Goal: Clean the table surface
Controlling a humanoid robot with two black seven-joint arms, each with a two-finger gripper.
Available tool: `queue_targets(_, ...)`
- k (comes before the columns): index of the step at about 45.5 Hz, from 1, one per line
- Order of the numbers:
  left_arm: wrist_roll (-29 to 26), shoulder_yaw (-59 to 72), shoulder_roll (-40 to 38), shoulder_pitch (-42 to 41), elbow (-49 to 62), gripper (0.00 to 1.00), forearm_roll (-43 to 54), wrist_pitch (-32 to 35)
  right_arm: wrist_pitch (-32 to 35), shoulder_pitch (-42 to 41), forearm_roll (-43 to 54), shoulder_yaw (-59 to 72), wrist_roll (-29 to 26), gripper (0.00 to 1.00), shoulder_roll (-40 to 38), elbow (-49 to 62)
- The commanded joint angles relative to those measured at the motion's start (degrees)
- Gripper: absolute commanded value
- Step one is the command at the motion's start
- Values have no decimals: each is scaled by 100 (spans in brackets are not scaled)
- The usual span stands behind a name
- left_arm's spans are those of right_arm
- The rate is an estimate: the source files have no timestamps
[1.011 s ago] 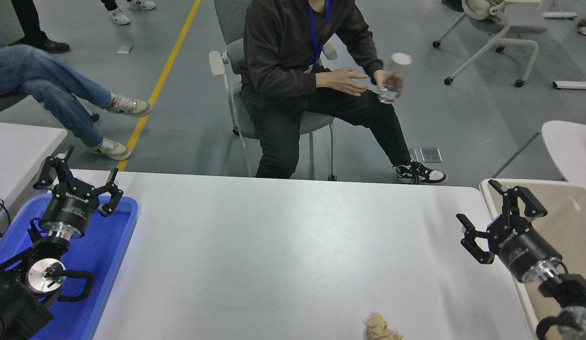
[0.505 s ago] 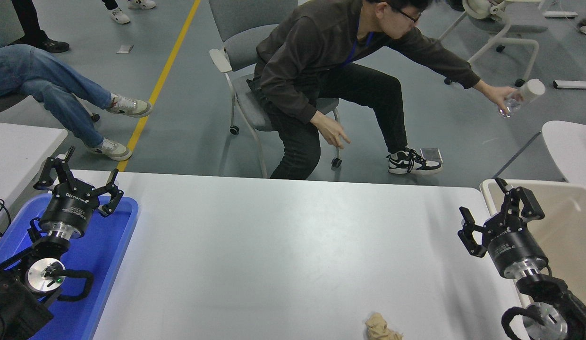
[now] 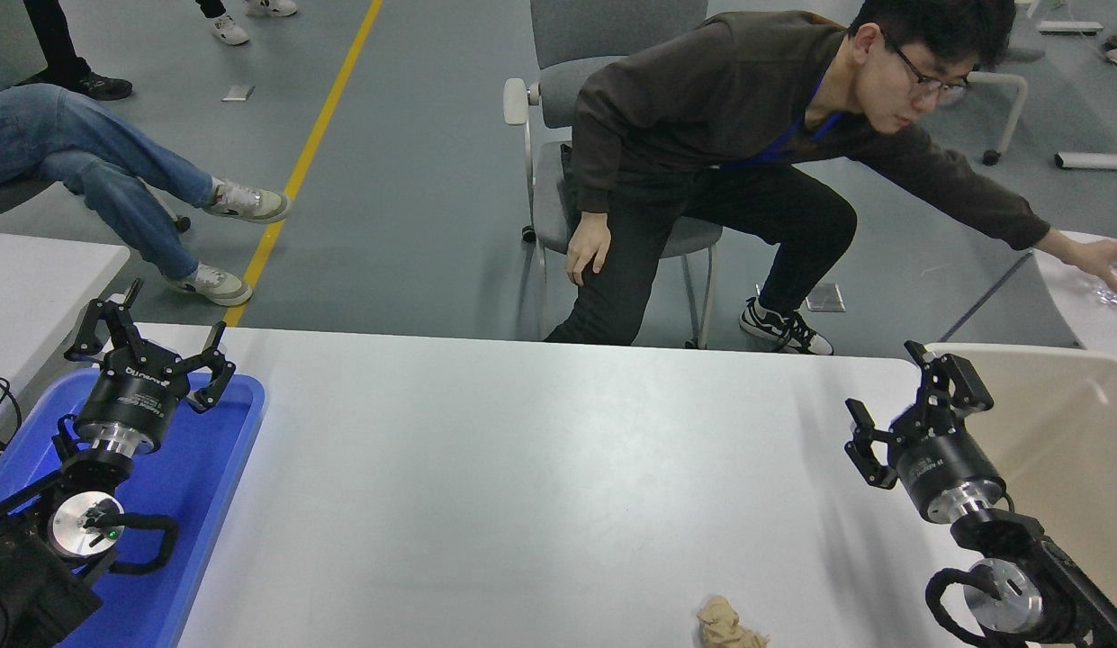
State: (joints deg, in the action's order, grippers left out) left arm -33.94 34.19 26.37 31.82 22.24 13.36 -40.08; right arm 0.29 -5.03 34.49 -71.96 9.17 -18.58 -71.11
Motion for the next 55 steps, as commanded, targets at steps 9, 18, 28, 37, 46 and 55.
queue_targets(9,1,0,0,0,0,100,0,0,156,-69,-13,1088,-951,100,-1806,-1309)
queue_targets(18,1,0,0,0,0,100,0,0,165,-402,206,1772,-1408,100,-2536,-1582)
queue_targets(28,1,0,0,0,0,100,0,0,165,-947,260,2406,-1708,100,-3037,-1670)
queue_targets(37,1,0,0,0,0,100,0,0,682,-1413,277,2749,-3155,100,-3424,-1907)
queue_targets(46,1,0,0,0,0,100,0,0,903,-1536,181,2459,-4818,100,-3328,-1995)
queue_targets(55,1,0,0,0,0,100,0,0,1026,-1449,-724,2450,-5135,100,-3240,-2092)
